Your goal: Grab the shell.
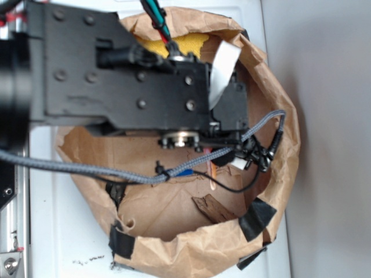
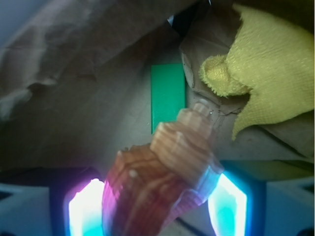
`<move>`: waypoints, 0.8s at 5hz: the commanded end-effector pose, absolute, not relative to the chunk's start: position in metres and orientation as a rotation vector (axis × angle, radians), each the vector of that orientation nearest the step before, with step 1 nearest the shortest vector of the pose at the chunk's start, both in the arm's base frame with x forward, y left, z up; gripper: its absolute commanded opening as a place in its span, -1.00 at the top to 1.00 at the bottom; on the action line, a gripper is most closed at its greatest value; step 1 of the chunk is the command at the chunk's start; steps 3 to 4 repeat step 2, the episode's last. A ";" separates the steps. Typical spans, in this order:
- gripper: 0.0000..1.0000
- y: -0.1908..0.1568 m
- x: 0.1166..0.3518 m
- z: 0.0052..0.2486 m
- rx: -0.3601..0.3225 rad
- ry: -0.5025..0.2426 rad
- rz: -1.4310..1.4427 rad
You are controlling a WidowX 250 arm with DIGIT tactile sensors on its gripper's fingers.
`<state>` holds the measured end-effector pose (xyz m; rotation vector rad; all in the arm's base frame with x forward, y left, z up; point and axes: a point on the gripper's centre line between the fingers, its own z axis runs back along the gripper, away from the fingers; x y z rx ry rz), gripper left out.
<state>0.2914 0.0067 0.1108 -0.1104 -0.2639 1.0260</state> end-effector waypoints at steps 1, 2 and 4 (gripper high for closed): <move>1.00 0.030 0.281 0.158 -0.143 -0.328 0.984; 1.00 0.034 0.278 0.161 -0.161 -0.339 0.928; 1.00 0.034 0.278 0.161 -0.161 -0.339 0.928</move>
